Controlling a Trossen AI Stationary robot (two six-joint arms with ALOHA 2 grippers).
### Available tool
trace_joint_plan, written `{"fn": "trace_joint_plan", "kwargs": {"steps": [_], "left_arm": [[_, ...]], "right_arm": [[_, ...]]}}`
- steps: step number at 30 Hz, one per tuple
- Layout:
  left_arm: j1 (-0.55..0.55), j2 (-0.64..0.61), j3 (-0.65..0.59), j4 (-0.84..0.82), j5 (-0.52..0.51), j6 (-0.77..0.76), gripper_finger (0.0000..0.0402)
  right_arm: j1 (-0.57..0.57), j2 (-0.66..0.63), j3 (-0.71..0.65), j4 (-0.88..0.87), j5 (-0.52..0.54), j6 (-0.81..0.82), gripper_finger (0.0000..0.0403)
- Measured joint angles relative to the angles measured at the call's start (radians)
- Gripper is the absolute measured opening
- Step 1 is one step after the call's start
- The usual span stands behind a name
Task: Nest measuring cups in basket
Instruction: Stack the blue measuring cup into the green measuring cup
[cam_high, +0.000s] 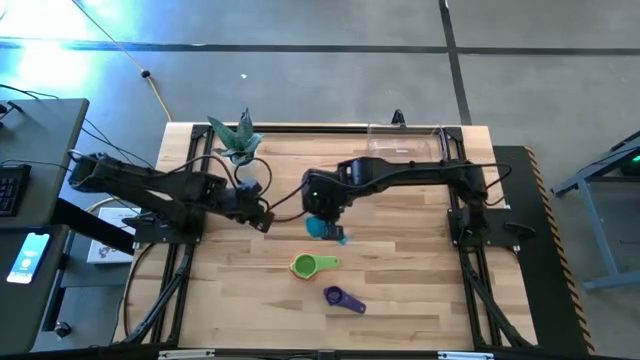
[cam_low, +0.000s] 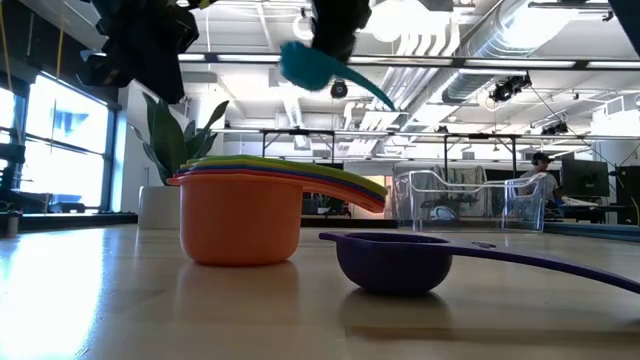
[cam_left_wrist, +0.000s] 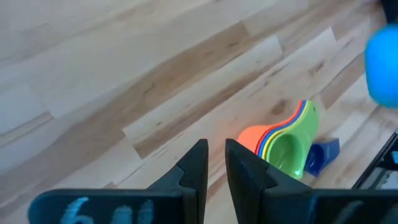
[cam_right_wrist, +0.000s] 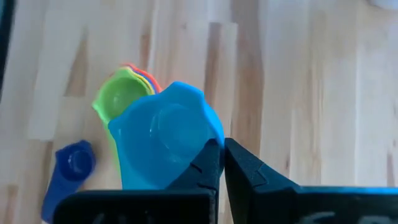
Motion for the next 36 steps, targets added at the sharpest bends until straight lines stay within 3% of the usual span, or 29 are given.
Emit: {"fn": "trace_joint_plan", "kwargs": {"steps": [11, 14, 25, 36], "left_arm": [[0.057, 0.011, 0.000, -0.001, 0.000, 0.037, 0.0046], [0.074, 0.012, 0.000, -0.001, -0.001, 0.040, 0.0046], [0.102, 0.012, 0.000, 0.001, -0.003, 0.073, 0.0046], [0.102, 0.013, 0.000, -0.003, -0.005, 0.073, 0.0046]], "right_arm": [[0.073, 0.225, 0.308, -0.133, -0.074, -0.237, 0.0000], [0.081, 0.286, 0.346, -0.131, -0.152, -0.291, 0.0000], [0.078, 0.376, 0.363, -0.082, -0.318, -0.406, 0.0000], [0.077, 0.413, 0.361, -0.084, -0.296, -0.458, 0.0000]]}}
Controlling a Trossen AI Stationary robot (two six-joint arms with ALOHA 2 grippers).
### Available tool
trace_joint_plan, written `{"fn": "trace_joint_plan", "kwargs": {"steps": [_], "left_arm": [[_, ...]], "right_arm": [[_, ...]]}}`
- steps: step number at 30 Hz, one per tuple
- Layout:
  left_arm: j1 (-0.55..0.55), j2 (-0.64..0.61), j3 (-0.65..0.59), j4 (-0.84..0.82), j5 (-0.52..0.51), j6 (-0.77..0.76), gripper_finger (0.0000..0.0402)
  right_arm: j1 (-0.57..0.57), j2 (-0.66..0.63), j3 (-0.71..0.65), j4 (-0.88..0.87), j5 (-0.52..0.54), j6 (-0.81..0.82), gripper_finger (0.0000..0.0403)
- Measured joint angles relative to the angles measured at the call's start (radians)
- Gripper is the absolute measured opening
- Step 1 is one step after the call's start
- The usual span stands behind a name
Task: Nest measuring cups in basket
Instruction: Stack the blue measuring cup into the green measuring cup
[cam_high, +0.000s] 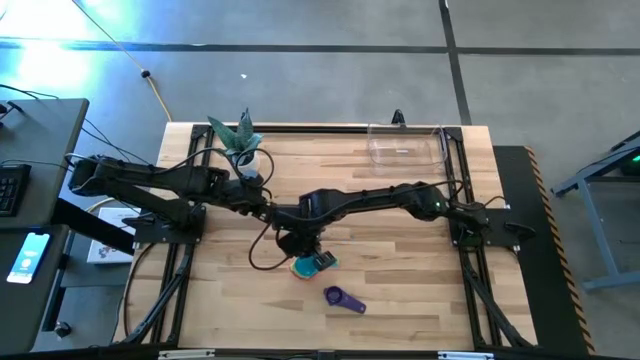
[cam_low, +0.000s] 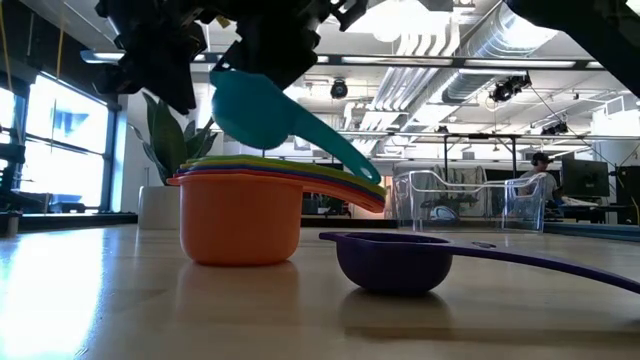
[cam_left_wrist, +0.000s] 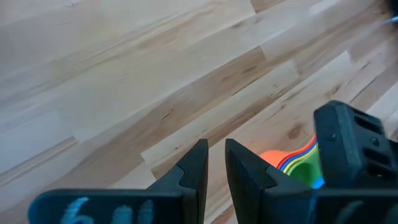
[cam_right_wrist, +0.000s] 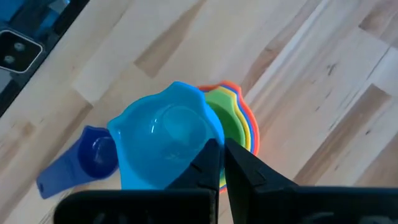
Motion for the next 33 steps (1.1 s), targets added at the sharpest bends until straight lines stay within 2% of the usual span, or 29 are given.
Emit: {"fn": "trace_joint_plan", "kwargs": {"steps": [14, 25, 33], "left_arm": [[-0.001, 0.000, 0.000, -0.005, 0.000, 0.000, 0.0046], [-0.001, 0.000, 0.000, -0.004, 0.000, 0.004, 0.0046], [-0.002, 0.000, 0.000, -0.004, 0.004, 0.025, 0.0046]], "right_arm": [[0.000, 0.000, 0.000, 0.003, 0.029, 0.000, 0.0002], [0.000, 0.000, 0.000, 0.007, 0.034, -0.001, 0.0050], [-0.002, -0.010, 0.015, -0.012, 0.062, 0.059, 0.0055]]}}
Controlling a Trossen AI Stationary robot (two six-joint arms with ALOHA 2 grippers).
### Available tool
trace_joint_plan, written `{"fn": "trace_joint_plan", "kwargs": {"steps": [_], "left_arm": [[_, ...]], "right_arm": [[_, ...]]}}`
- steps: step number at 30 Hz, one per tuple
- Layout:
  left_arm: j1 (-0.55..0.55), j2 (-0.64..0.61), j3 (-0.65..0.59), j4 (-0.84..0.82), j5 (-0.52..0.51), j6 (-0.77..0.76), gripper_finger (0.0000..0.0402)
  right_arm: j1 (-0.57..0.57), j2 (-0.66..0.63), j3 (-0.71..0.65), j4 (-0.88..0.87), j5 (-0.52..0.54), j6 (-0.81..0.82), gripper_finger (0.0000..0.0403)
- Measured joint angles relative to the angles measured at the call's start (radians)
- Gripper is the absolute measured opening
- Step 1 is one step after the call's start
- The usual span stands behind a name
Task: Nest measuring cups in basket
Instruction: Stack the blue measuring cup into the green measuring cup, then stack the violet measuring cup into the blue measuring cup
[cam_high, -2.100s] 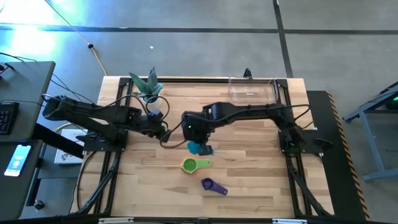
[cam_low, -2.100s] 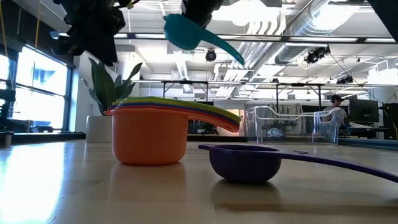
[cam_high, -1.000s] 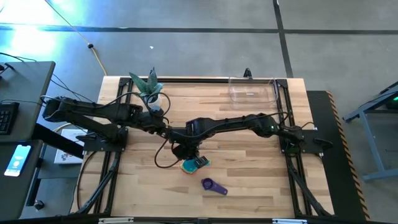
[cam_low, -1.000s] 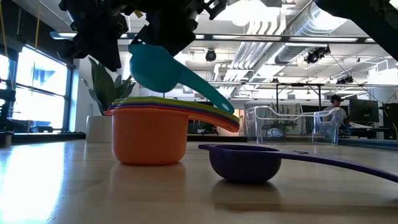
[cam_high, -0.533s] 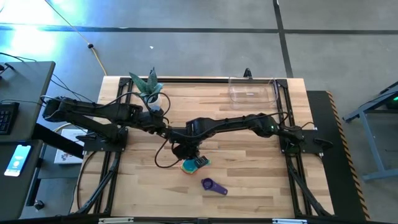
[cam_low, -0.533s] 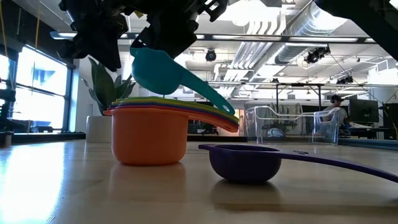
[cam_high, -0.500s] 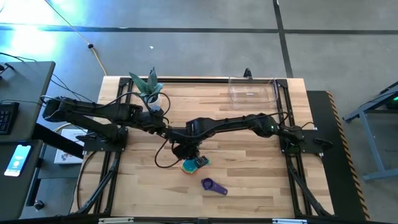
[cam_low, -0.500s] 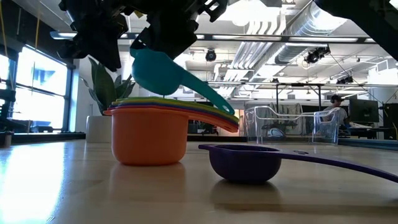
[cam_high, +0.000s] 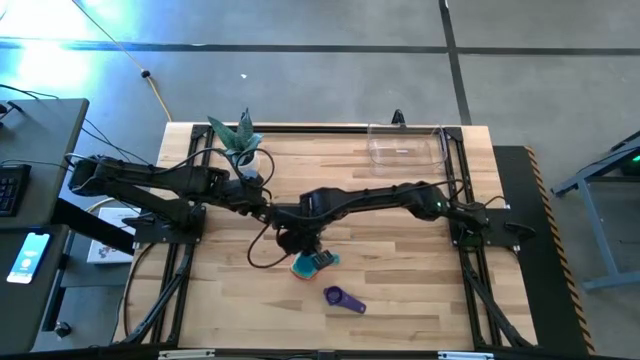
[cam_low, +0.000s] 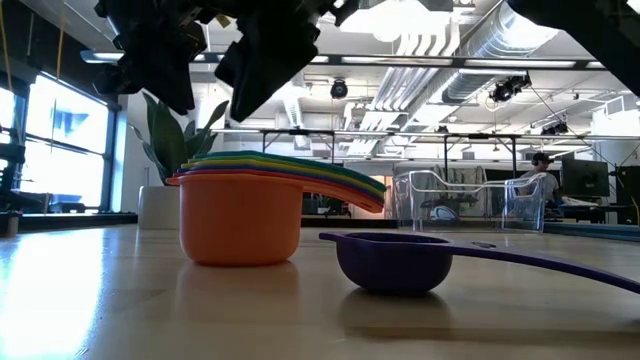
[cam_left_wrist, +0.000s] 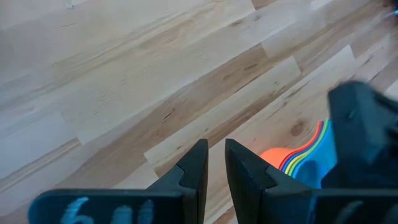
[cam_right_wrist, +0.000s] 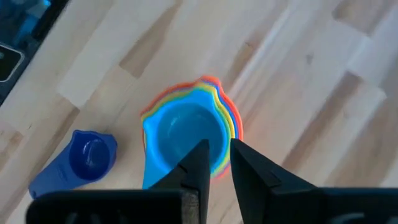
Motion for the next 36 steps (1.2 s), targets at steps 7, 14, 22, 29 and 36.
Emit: {"fn": "trace_joint_plan", "kwargs": {"steps": [7, 14, 22, 29, 36], "left_arm": [[-0.025, 0.000, 0.000, -0.004, 0.007, 0.067, 0.0046], [-0.086, 0.000, 0.000, -0.006, 0.031, 0.155, 0.0046], [-0.165, 0.000, 0.000, -0.007, 0.056, 0.222, 0.0046], [-0.224, 0.000, 0.000, -0.007, 0.061, 0.270, 0.0046], [-0.266, 0.000, 0.000, -0.008, 0.061, 0.312, 0.0046]], "right_arm": [[0.000, -0.048, 0.000, -0.106, 0.080, 0.144, 0.0055], [0.007, -0.072, 0.000, -0.222, 0.079, 0.391, 0.0055], [0.080, -0.072, -0.001, -0.271, 0.082, 0.604, 0.0055], [0.161, -0.075, -0.020, -0.298, 0.148, 0.804, 0.0055], [0.241, -0.073, -0.126, -0.268, 0.139, 1.002, 0.0055]]}}
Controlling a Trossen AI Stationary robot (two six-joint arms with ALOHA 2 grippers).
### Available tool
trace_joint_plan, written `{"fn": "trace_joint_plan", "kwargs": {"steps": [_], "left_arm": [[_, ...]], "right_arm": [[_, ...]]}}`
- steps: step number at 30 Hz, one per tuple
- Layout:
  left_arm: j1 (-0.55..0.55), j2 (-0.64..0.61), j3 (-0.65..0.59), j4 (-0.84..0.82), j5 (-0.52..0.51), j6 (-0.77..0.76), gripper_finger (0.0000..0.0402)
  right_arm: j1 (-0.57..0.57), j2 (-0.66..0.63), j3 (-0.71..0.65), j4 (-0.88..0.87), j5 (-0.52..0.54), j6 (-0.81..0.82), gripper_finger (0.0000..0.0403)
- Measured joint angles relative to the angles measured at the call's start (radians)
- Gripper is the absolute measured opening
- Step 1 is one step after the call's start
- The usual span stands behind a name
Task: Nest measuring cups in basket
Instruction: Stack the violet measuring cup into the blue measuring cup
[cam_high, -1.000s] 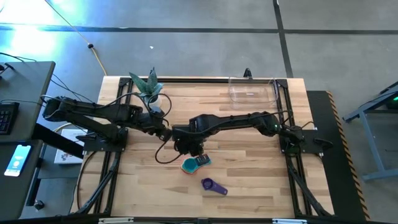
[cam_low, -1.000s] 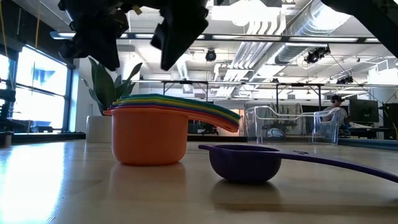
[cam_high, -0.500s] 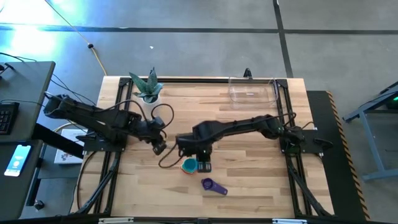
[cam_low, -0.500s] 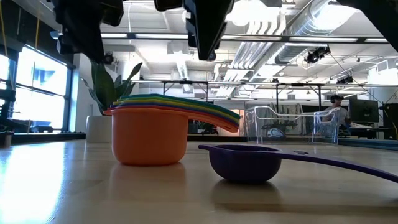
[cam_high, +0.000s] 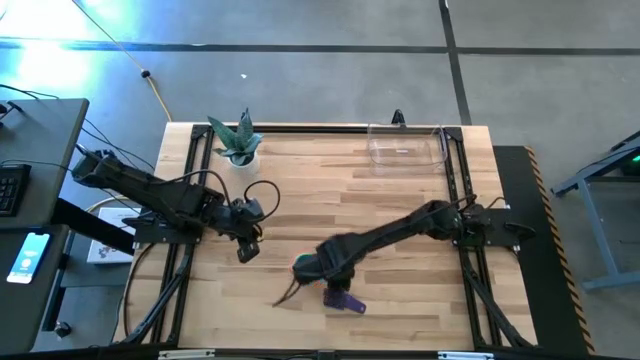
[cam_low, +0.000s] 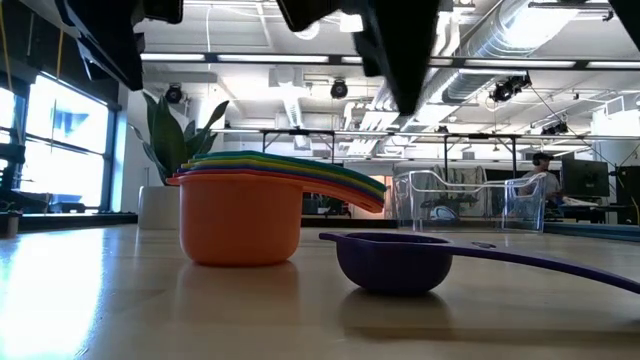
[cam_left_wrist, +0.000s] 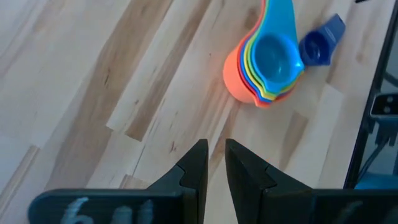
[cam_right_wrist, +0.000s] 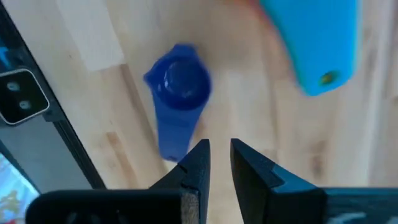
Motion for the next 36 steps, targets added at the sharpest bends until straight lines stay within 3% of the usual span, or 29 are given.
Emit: {"fn": "trace_joint_plan", "kwargs": {"steps": [17, 24, 31, 36], "left_arm": [[-0.010, 0.000, 0.000, 0.000, 0.000, 0.021, 0.0046], [-0.010, 0.000, 0.000, 0.001, -0.001, 0.019, 0.0046], [-0.008, 0.000, 0.000, 0.002, -0.001, -0.001, 0.0046], [-0.008, 0.000, 0.000, 0.003, -0.002, -0.010, 0.0046]], "right_arm": [[0.107, -0.026, -0.227, 0.222, -0.032, 0.228, 0.0055], [0.105, -0.199, -0.445, 0.370, 0.027, 0.265, 0.0055], [0.081, -0.394, -0.742, 0.666, 0.048, 0.331, 0.0055], [0.080, -0.456, -0.857, 0.797, 0.064, 0.358, 0.0055]]}}
